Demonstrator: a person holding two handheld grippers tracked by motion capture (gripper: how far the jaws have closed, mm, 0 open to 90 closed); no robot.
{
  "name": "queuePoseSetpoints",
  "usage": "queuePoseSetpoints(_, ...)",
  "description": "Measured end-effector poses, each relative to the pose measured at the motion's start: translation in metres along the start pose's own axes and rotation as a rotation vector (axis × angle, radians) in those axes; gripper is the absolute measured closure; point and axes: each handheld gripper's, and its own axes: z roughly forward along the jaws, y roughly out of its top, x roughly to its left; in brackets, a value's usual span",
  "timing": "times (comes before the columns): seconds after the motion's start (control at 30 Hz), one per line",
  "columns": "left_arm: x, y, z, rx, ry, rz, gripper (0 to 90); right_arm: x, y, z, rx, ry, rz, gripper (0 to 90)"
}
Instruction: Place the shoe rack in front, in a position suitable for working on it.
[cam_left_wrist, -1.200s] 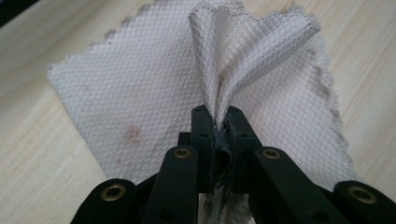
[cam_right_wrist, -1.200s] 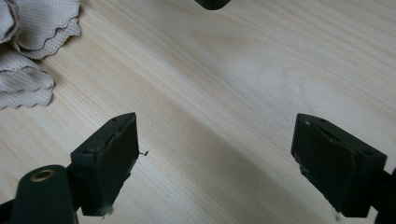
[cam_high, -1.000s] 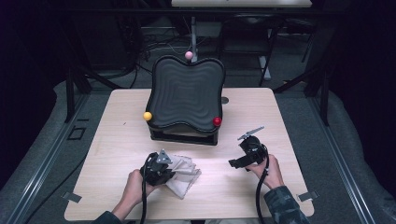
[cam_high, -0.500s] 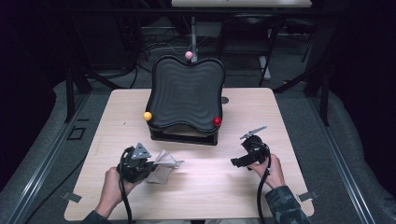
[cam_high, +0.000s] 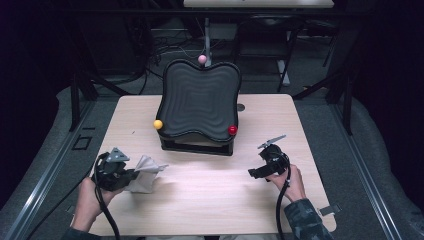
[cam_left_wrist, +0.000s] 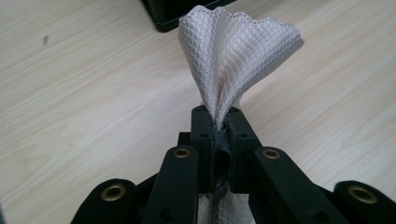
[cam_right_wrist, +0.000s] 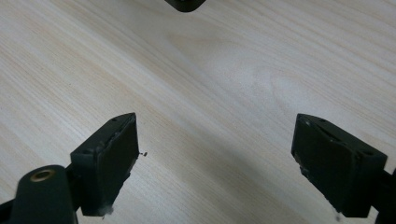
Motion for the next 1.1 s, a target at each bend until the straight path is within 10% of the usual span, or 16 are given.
queuePoseSetpoints(0.33, 0.046, -0.033, -0.010, 0.059, 0.091, -0.188, 84.1, 0.000, 0.001, 0.002, 0.001, -0.005, -0.003, 14.2)
queuePoseSetpoints(0.73, 0.066, -0.064, 0.041, 0.203, 0.061, -0.273, 82.6, 0.002, 0.002, 0.004, -0.009, -0.015, -0.013, 14.4)
queuePoseSetpoints(0.93, 0.076, -0.064, 0.031, 0.129, 0.023, -0.325, 51.0, 0.002, 0.002, 0.002, -0.017, -0.004, -0.011, 14.7)
queuePoseSetpoints(1.1, 0.068, -0.051, 0.016, 0.046, 0.045, -0.284, 29.4, 0.006, 0.003, 0.002, -0.022, -0.001, -0.030, 14.7)
